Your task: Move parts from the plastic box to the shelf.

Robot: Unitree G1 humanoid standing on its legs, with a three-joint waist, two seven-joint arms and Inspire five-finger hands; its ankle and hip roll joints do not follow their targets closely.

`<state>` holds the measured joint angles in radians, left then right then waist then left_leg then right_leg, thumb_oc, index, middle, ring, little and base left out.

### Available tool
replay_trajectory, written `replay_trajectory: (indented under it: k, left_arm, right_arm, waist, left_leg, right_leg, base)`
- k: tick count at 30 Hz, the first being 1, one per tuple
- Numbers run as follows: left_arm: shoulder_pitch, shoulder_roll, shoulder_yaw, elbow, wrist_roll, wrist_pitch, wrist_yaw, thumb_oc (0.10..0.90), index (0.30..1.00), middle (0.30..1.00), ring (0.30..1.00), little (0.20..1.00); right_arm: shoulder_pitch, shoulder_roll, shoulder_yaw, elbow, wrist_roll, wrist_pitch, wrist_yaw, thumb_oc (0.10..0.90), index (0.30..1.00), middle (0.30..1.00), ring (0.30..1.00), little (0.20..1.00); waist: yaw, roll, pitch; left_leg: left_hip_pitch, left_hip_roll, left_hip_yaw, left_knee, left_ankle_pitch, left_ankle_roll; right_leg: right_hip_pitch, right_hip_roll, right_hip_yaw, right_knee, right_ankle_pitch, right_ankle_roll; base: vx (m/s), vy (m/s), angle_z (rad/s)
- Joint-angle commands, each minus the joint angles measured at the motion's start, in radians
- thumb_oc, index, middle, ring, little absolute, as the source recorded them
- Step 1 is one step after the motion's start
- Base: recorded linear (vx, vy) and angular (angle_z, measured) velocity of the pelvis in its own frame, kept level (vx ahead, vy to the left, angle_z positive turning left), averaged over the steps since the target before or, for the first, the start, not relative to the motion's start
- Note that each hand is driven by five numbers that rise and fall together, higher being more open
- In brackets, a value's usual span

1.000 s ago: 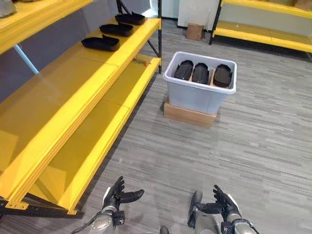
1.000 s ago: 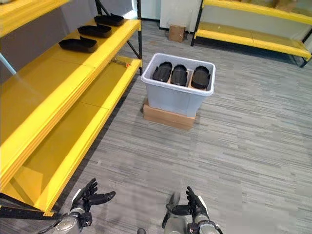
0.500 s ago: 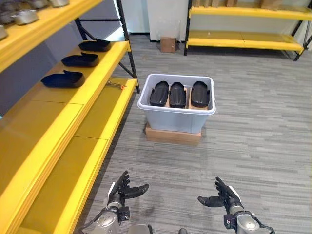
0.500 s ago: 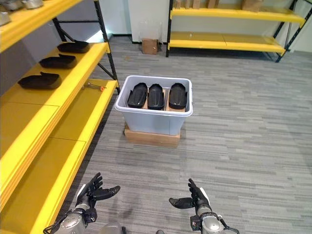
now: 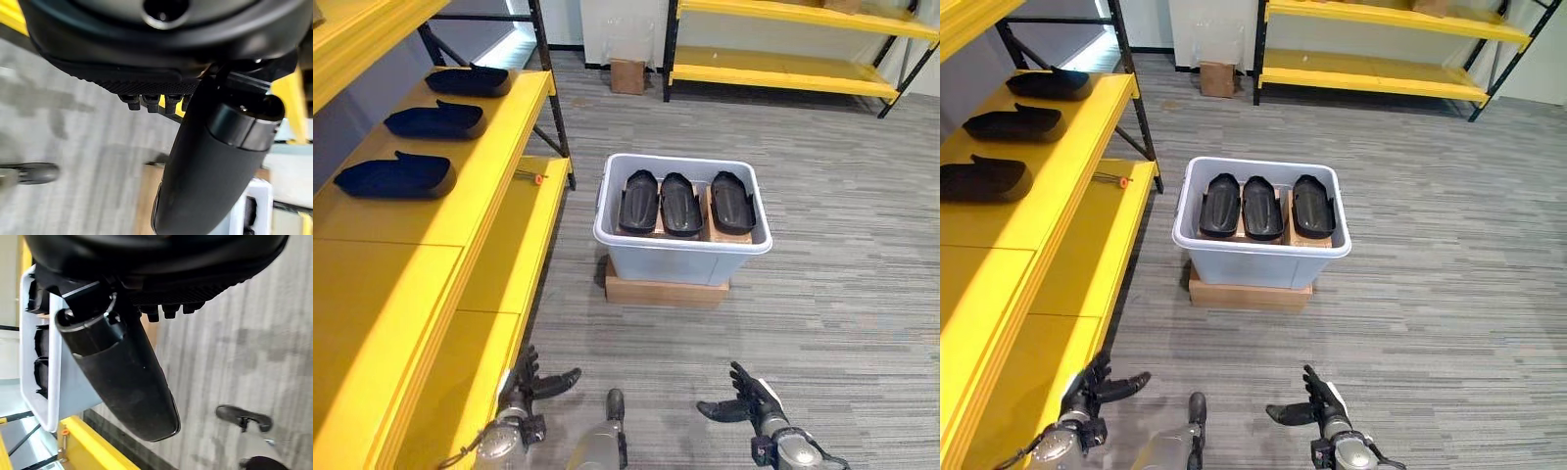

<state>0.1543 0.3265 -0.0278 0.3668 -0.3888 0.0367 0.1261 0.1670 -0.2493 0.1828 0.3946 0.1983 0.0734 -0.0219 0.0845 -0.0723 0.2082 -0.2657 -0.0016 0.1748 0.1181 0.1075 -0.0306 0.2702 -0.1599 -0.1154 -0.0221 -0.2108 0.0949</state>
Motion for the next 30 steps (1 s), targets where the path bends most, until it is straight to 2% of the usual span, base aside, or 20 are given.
replay_trajectory:
  k: [1,4,6,7,8,10,11,12,13,14,15,16,17,19,20,23,24,26,27,30]
  left_arm:
    - [0.036,-0.008,-0.038,-0.086,-0.017,-0.055,0.017,0.900,1.000,1.000,1.000,1.000]
    - [0.015,0.005,-0.052,-0.083,-0.019,-0.047,0.028,0.900,1.000,1.000,1.000,1.000]
    - [0.008,0.014,-0.059,-0.084,-0.017,-0.046,0.038,0.900,1.000,1.000,1.000,1.000]
    - [0.006,0.018,-0.060,-0.090,-0.013,-0.043,0.041,0.900,1.000,1.000,1.000,1.000]
    - [0.001,0.021,-0.062,-0.090,-0.011,-0.043,0.039,0.900,1.000,1.000,1.000,1.000]
    - [0.001,0.025,-0.068,-0.094,0.002,-0.040,0.036,0.900,1.000,1.000,1.000,1.000]
    - [0.002,0.024,-0.066,-0.097,0.004,-0.037,0.025,0.900,1.000,1.000,1.000,1.000]
    - [0.002,0.024,-0.063,-0.096,0.002,-0.038,0.019,0.900,1.000,1.000,1.000,1.000]
    - [0.003,0.022,-0.060,-0.095,0.000,-0.036,0.014,0.900,1.000,1.000,1.000,1.000]
    - [0.004,0.022,-0.061,-0.095,0.000,-0.036,0.014,0.900,1.000,1.000,1.000,1.000]
    - [0.006,0.019,-0.058,-0.092,0.000,-0.037,0.008,0.900,1.000,1.000,1.000,1.000]
    - [0.006,0.019,-0.058,-0.092,0.000,-0.036,0.008,0.900,1.000,1.000,1.000,1.000]
    - [0.006,0.019,-0.055,-0.089,-0.001,-0.037,0.006,0.900,1.000,1.000,1.000,1.000]
    - [0.009,0.021,-0.049,-0.087,0.004,-0.036,0.003,0.900,1.000,1.000,1.000,1.000]
    - [0.019,0.020,-0.037,-0.087,0.012,-0.042,-0.002,0.900,1.000,1.000,1.000,1.000]
    - [0.019,0.017,-0.035,-0.078,0.025,-0.045,-0.007,0.900,1.000,1.000,1.000,1.000]
    - [0.019,0.017,-0.035,-0.078,0.025,-0.045,-0.007,0.900,1.000,1.000,1.000,1.000]
    - [0.021,0.005,-0.039,-0.068,0.032,-0.042,-0.013,0.900,1.000,1.000,1.000,1.000]
    - [0.019,-0.005,-0.041,-0.067,0.032,-0.042,-0.015,0.900,1.000,1.000,1.000,1.000]
    - [0.013,-0.010,-0.045,-0.065,0.029,-0.042,-0.015,0.900,1.000,1.000,1.000,1.000]
  right_arm:
    - [0.010,-0.052,-0.020,-0.069,0.006,-0.058,-0.002,0.900,1.000,1.000,1.000,1.000]
    - [-0.006,-0.041,-0.011,-0.071,0.002,-0.057,-0.004,0.900,1.000,1.000,1.000,1.000]
    - [-0.017,-0.035,-0.008,-0.075,0.002,-0.057,-0.007,0.900,1.000,1.000,1.000,1.000]
    - [-0.020,-0.034,-0.004,-0.083,-0.005,-0.058,-0.005,0.900,1.000,1.000,1.000,1.000]
    - [-0.022,-0.036,-0.002,-0.083,-0.010,-0.055,-0.003,0.900,1.000,1.000,1.000,1.000]
    - [-0.014,-0.032,-0.001,-0.087,-0.015,-0.050,0.001,0.900,1.000,1.000,1.000,1.000]
    - [-0.006,-0.032,-0.006,-0.088,-0.016,-0.044,0.005,0.900,1.000,1.000,1.000,1.000]
    - [0.000,-0.031,-0.008,-0.089,-0.010,-0.041,0.007,0.900,1.000,1.000,1.000,1.000]
    - [0.005,-0.030,-0.014,-0.092,-0.004,-0.038,0.008,0.900,1.000,1.000,1.000,1.000]
    - [0.005,-0.031,-0.014,-0.092,-0.004,-0.037,0.008,0.900,1.000,1.000,1.000,1.000]
    - [0.012,-0.029,-0.022,-0.091,-0.001,-0.038,0.005,0.900,1.000,1.000,1.000,1.000]
    - [0.012,-0.029,-0.022,-0.091,-0.001,-0.038,0.005,0.900,1.000,1.000,1.000,1.000]
    - [0.013,-0.029,-0.026,-0.092,0.001,-0.038,0.003,0.900,1.000,1.000,1.000,1.000]
    - [0.012,-0.032,-0.029,-0.096,-0.014,-0.036,0.003,0.900,1.000,1.000,1.000,1.000]
    - [0.014,-0.030,-0.032,-0.099,-0.032,-0.036,0.007,0.900,1.000,1.000,1.000,1.000]
    - [0.018,-0.031,-0.036,-0.101,-0.038,-0.036,0.013,0.900,1.000,1.000,1.000,1.000]
    - [0.018,-0.031,-0.036,-0.101,-0.038,-0.036,0.013,0.900,1.000,1.000,1.000,1.000]
    - [0.025,-0.029,-0.041,-0.095,-0.036,-0.035,0.016,0.900,1.000,1.000,1.000,1.000]
    - [0.022,-0.036,-0.045,-0.093,-0.030,-0.036,0.016,0.900,1.000,1.000,1.000,1.000]
    - [0.020,-0.047,-0.047,-0.100,-0.025,-0.039,0.018,0.900,1.000,1.000,1.000,1.000]
  waist:
    - [0.007,0.032,-0.072]
    - [0.009,0.016,-0.087]
    - [-0.005,0.022,-0.072]
    - [-0.020,0.033,-0.057]
    - [-0.031,0.053,-0.045]
    - [-0.057,0.088,-0.019]
    - [-0.081,0.102,-0.004]
    - [-0.092,0.103,0.003]
    - [-0.095,0.103,0.002]
    - [-0.098,0.104,0.004]
    - [-0.103,0.099,0.003]
    - [-0.105,0.101,0.002]
    - [-0.108,0.098,0.002]
    - [-0.110,0.089,0.003]
    - [-0.106,0.086,-0.001]
    - [-0.105,0.065,-0.012]
    - [-0.105,0.066,-0.011]
    - [-0.101,0.047,-0.037]
    - [-0.102,0.047,-0.059]
    - [-0.110,0.058,-0.072]
  left_leg:
    - [0.017,0.089,-0.052,-0.088,0.083,-0.025]
    - [0.030,0.044,-0.049,-0.064,0.022,0.017]
    - [0.057,0.019,-0.058,-0.064,-0.012,0.043]
    - [0.088,0.008,-0.059,-0.074,-0.030,0.060]
    - [0.119,0.013,-0.068,-0.088,-0.034,0.067]
    - [0.187,0.015,-0.077,-0.113,-0.053,0.080]
    - [0.245,0.001,-0.089,-0.138,-0.065,0.084]
    - [0.271,-0.008,-0.097,-0.141,-0.075,0.082]
    - [0.283,-0.012,-0.101,-0.139,-0.083,0.080]
    - [0.287,-0.011,-0.104,-0.139,-0.084,0.080]
    - [0.314,-0.019,-0.109,-0.139,-0.113,0.068]
    - [0.313,-0.018,-0.111,-0.138,-0.112,0.068]
    - [0.327,-0.018,-0.118,-0.141,-0.123,0.061]
    - [0.349,-0.015,-0.129,-0.142,-0.142,0.049]
    - [0.375,-0.005,-0.131,-0.147,-0.160,0.034]
    - [0.415,-0.014,-0.141,-0.144,-0.200,0.024]
    - [0.416,-0.014,-0.142,-0.143,-0.201,0.024]
    - [0.440,-0.020,-0.148,-0.138,-0.234,0.015]
    - [0.456,-0.005,-0.162,-0.125,-0.254,0.000]
    - [0.469,0.030,-0.174,-0.110,-0.256,-0.019]
  right_leg:
    - [-0.013,0.102,-0.019,0.012,0.072,0.007]
    - [-0.082,0.064,-0.014,0.186,0.149,0.046]
    - [-0.188,0.066,0.011,0.380,0.274,0.067]
    - [-0.234,0.061,0.013,0.508,0.333,0.079]
    - [-0.288,0.067,0.010,0.585,0.349,0.080]
    - [-0.374,0.064,-0.020,0.692,0.336,0.072]
    - [-0.451,0.050,-0.052,0.644,0.294,0.055]
    - [-0.463,0.046,-0.068,0.567,0.276,0.045]
    - [-0.463,0.040,-0.083,0.506,0.270,0.039]
    - [-0.457,0.040,-0.086,0.504,0.269,0.039]
    - [-0.459,0.002,-0.105,0.304,0.269,0.037]
    - [-0.455,0.004,-0.108,0.296,0.275,0.036]
    - [-0.460,-0.016,-0.096,0.200,0.301,0.047]
    - [-0.452,-0.055,-0.080,0.089,0.358,0.071]
    - [-0.459,-0.116,-0.097,0.019,0.419,0.102]
    - [-0.434,-0.149,-0.102,-0.006,0.479,0.124]
    - [-0.432,-0.149,-0.103,-0.007,0.479,0.124]
    - [-0.393,-0.148,-0.124,-0.034,0.482,0.130]
    - [-0.375,-0.135,-0.142,-0.030,0.480,0.128]
    - [-0.375,-0.107,-0.150,0.001,0.437,0.114]
  base:
    - [0.28,0.199,0.10]
    - [0.26,0.223,0.02]
    - [0.17,0.260,0.06]
    - [0.16,0.279,0.21]
    - [0.17,0.290,0.32]
    - [0.27,0.271,0.32]
    - [0.42,0.215,0.12]
    - [0.40,0.139,-0.03]
    - [0.21,0.028,-0.02]
    - [0.29,-0.041,0.14]
    - [0.20,-0.048,0.40]
    - [0.30,-0.079,0.56]
    - [0.18,-0.067,0.68]
    - [0.30,-0.132,0.43]
    - [0.34,-0.161,0.18]
    - [0.26,-0.126,0.15]
    - [0.21,-0.084,0.25]
    - [0.32,-0.146,0.29]
    - [0.39,-0.246,0.26]
    - [0.25,-0.197,0.45]
